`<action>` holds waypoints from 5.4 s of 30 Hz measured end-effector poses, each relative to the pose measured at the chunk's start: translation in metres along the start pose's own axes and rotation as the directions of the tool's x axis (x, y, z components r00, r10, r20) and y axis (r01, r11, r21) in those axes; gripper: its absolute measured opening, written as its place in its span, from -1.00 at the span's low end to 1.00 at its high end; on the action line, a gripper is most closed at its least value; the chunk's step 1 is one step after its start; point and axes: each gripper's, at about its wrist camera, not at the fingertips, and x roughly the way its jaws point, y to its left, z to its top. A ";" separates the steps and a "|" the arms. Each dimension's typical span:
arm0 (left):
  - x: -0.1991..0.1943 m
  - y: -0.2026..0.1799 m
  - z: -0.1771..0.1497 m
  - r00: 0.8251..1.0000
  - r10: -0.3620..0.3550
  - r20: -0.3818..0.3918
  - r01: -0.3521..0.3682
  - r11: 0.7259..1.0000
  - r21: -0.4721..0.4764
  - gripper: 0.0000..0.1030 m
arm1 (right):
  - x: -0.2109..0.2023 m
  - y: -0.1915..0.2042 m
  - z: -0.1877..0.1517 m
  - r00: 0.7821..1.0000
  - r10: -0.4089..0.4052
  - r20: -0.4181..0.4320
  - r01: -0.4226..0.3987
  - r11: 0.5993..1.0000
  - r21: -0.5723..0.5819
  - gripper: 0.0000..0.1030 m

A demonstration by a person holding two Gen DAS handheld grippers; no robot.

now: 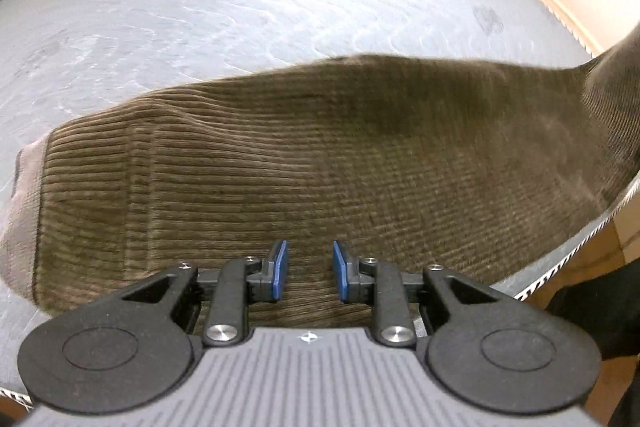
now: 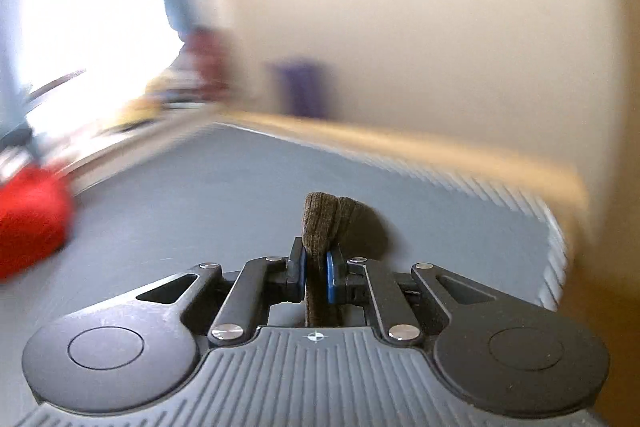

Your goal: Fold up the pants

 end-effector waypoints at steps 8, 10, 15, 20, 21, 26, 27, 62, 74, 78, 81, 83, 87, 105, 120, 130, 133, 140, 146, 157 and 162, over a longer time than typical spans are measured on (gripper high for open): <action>-0.019 0.035 -0.003 1.000 -0.001 0.001 0.001 0.994 -0.112 -0.42 | -0.117 0.228 -0.174 0.832 0.441 -0.337 -0.555 0.629 -0.544 -0.80; -0.020 0.041 -0.004 1.000 -0.011 -0.007 0.010 0.991 -0.135 -0.34 | -0.123 0.250 -0.234 0.768 0.384 -0.512 -0.640 0.464 -0.613 -0.79; -0.023 0.045 -0.006 1.000 -0.026 -0.008 0.024 0.989 -0.145 -0.19 | -0.144 0.249 -0.256 0.751 0.379 -0.541 -0.654 0.309 -0.691 -0.67; -0.022 0.045 -0.004 0.999 -0.033 -0.002 0.033 0.986 -0.165 -0.19 | -0.153 0.231 -0.219 0.699 0.484 -0.526 -0.712 0.407 -0.572 -0.62; -0.022 0.044 -0.003 0.999 -0.039 -0.001 0.038 0.984 -0.172 -0.19 | -0.145 0.225 -0.211 0.715 0.489 -0.500 -0.699 0.468 -0.541 -0.52; -0.015 0.030 0.002 0.999 -0.039 0.003 0.039 0.986 -0.162 -0.19 | -0.092 0.204 -0.192 0.797 0.406 -0.448 -0.589 0.687 -0.426 -0.23; -0.014 0.027 0.002 0.999 -0.038 0.000 0.038 0.987 -0.156 -0.19 | -0.081 0.205 -0.196 0.805 0.377 -0.458 -0.572 0.699 -0.429 -0.21; 0.005 0.015 0.033 0.976 -0.180 0.125 0.211 0.926 -0.313 -0.16 | -0.140 0.122 -0.173 0.792 0.466 -0.395 -0.582 0.773 -0.254 -0.19; 0.074 -0.001 0.093 0.943 -0.293 0.159 0.332 0.868 -0.369 -0.07 | -0.081 -0.005 -0.199 0.825 0.147 -0.546 -0.102 0.989 0.111 -0.06; 0.096 -0.014 0.098 0.956 -0.255 0.145 0.290 0.894 -0.343 -0.31 | -0.069 -0.032 -0.202 0.805 0.214 -0.554 -0.098 0.968 0.231 -0.05; 0.081 -0.019 0.104 0.950 -0.253 0.184 0.297 0.913 -0.279 -0.70 | -0.059 -0.036 -0.204 0.801 0.249 -0.544 -0.102 0.953 0.286 -0.04; 0.053 -0.015 0.102 0.924 -0.256 0.283 0.332 0.904 -0.267 -0.71 | -0.060 -0.036 -0.203 0.802 0.263 -0.536 -0.115 0.949 0.294 -0.03; 0.071 -0.001 0.097 0.975 -0.147 0.167 0.194 0.927 -0.321 -0.60 | -0.057 -0.027 -0.205 0.796 0.286 -0.534 -0.150 0.947 0.284 -0.01; 0.064 -0.056 0.016 0.992 -0.098 -0.084 0.109 0.983 0.145 -0.28 | -0.042 -0.015 -0.212 0.778 0.247 -0.578 -0.044 0.939 0.342 -0.05; 0.038 -0.064 0.034 0.998 -0.053 0.042 0.048 0.993 0.109 -0.25 | -0.062 0.010 -0.197 0.848 0.178 -0.499 -0.082 0.975 0.208 -0.41; 0.042 -0.069 0.038 0.998 -0.061 0.034 0.056 0.991 0.123 -0.25 | -0.062 0.014 -0.196 0.854 0.171 -0.492 -0.108 0.982 0.154 -0.43; 0.042 -0.071 0.038 0.997 -0.065 0.035 0.060 0.990 0.125 -0.25 | -0.062 0.017 -0.196 0.856 0.167 -0.489 -0.112 0.984 0.139 -0.43; 0.042 -0.077 0.040 0.996 -0.077 0.035 0.071 0.989 0.131 -0.25 | -0.070 0.030 -0.189 0.877 0.155 -0.455 -0.139 0.988 0.068 -0.44; 0.041 -0.084 0.041 0.995 -0.096 0.039 0.090 0.986 0.141 -0.25 | -0.087 0.052 -0.180 0.908 0.162 -0.387 -0.200 0.978 -0.058 -0.49; -0.011 -0.089 0.061 0.811 -0.540 0.224 0.547 0.836 0.037 0.67 | -0.156 0.138 -0.176 0.903 0.329 -0.277 -0.419 0.816 -0.397 -0.52; -0.006 -0.105 0.067 0.830 -0.524 0.192 0.526 0.849 0.046 0.77 | -0.180 0.173 -0.190 0.858 0.424 -0.290 -0.513 0.689 -0.511 -0.53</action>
